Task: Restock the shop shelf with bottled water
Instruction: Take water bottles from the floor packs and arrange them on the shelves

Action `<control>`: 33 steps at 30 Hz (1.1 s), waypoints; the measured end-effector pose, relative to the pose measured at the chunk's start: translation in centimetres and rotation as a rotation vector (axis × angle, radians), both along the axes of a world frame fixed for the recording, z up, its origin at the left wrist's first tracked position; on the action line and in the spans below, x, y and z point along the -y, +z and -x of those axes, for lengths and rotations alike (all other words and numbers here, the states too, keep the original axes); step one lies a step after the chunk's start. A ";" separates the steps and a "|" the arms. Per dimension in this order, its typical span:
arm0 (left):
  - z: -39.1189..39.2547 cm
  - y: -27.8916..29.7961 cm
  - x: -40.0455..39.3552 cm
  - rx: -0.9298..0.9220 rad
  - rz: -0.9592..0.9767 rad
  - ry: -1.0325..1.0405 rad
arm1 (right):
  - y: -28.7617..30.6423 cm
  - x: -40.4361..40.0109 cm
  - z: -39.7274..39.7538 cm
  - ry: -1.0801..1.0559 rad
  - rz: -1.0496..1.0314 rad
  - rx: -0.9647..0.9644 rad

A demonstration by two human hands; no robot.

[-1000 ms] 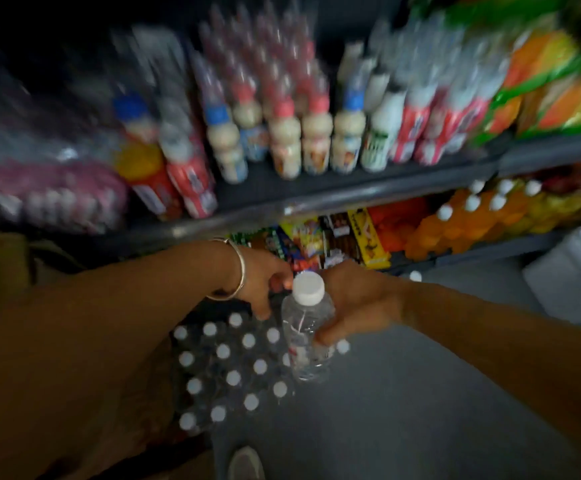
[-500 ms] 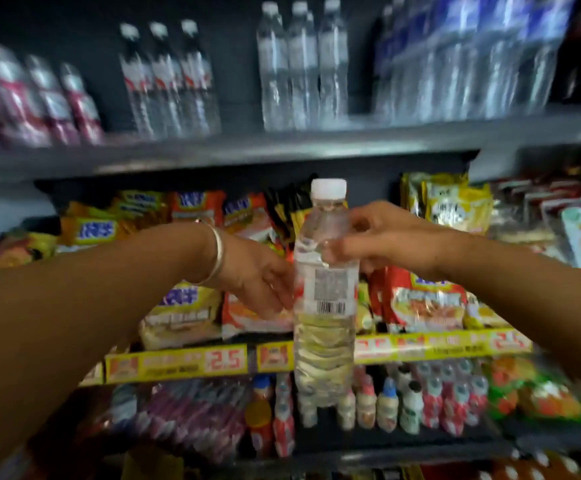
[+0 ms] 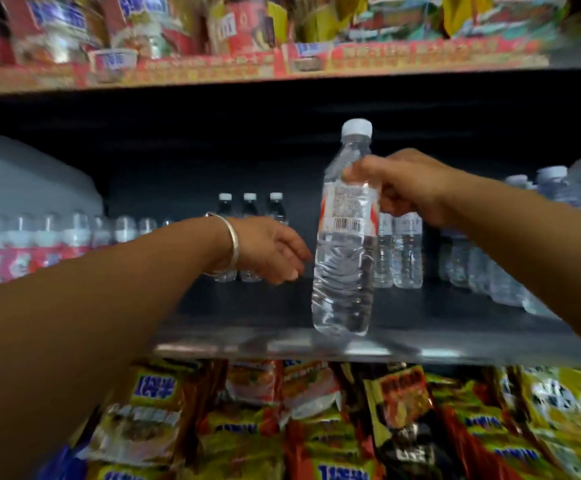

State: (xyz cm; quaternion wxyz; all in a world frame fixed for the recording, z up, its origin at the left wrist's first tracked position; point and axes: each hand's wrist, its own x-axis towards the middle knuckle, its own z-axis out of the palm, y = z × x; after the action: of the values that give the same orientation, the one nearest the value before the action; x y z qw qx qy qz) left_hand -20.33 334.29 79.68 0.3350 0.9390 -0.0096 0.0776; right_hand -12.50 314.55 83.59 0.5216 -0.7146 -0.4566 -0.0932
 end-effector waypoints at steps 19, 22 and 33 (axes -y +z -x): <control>-14.0 -3.7 -8.7 0.020 -0.177 0.342 | -0.8 -15.8 -13.9 -0.464 0.180 0.080; -15.9 -3.8 -9.0 0.024 -0.175 0.379 | -0.8 -16.6 -15.3 -0.486 0.181 0.063; -19.7 -3.7 -9.4 0.034 -0.201 0.458 | -0.3 -18.8 -19.1 -0.514 0.288 0.079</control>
State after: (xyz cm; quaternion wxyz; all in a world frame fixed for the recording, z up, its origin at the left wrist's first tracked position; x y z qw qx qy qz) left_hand -0.66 343.74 75.95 0.2132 0.9438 0.1903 0.1658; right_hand 6.61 333.32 83.28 0.3562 -0.8693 -0.2891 -0.1842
